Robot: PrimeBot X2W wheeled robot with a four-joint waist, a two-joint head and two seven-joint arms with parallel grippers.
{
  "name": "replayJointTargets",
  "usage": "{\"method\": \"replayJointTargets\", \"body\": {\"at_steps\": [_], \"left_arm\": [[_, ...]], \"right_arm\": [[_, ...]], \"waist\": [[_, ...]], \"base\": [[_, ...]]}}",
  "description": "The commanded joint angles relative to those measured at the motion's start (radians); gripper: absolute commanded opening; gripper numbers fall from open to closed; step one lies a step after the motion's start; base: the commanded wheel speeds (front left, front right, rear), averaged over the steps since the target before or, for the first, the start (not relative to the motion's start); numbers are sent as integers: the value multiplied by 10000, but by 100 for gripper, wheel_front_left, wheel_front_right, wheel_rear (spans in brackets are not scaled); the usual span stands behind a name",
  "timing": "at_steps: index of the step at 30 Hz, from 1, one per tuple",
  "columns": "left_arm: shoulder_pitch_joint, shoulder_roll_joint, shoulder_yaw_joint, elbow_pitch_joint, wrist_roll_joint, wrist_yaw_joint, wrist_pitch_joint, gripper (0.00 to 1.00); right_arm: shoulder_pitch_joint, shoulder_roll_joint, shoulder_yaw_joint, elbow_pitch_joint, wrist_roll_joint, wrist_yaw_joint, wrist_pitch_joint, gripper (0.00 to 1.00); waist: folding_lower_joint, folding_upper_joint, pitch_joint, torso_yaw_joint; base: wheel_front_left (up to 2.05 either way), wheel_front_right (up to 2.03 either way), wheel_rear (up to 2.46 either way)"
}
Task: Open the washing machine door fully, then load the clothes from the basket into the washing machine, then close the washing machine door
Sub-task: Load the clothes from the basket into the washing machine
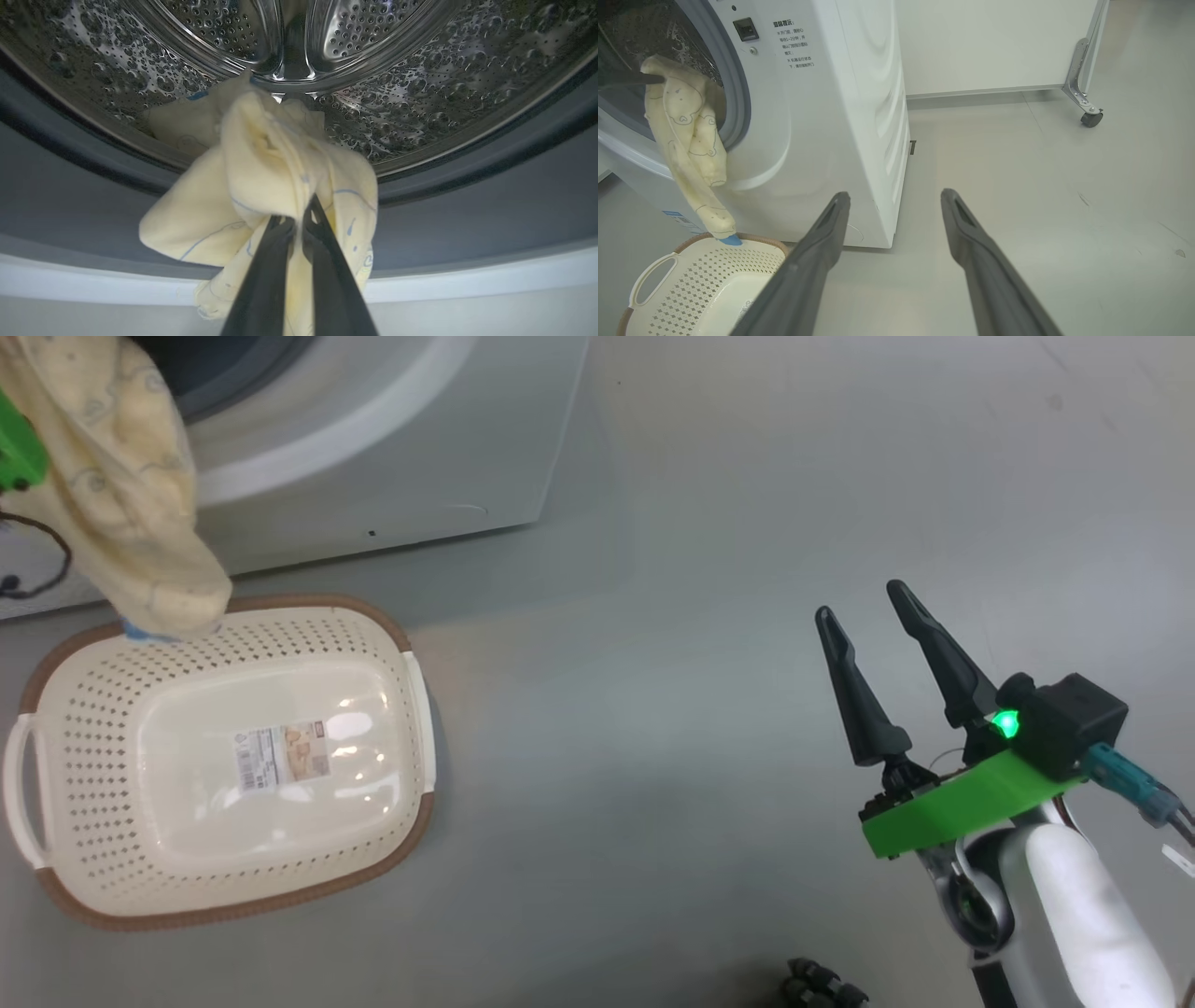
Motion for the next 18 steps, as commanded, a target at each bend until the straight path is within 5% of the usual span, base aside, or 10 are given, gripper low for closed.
{"method": "replayJointTargets", "body": {"at_steps": [1,11,18], "left_arm": [[-636,677,490,-210,67,100,-46,0],[-1867,1124,555,1095,716,-83,-1155,0],[-2877,980,625,2084,1299,-239,-3339,0]], "right_arm": [[-25,-93,232,-216,86,-29,-127,100],[-134,-93,678,142,512,-29,-392,100],[-70,-93,799,261,674,-29,-469,100]], "waist": [[0,0,196,-280],[0,0,585,-1318],[0,0,792,-1697]], "base": [[0,0,0],[0,0,0],[0,0,0]]}}
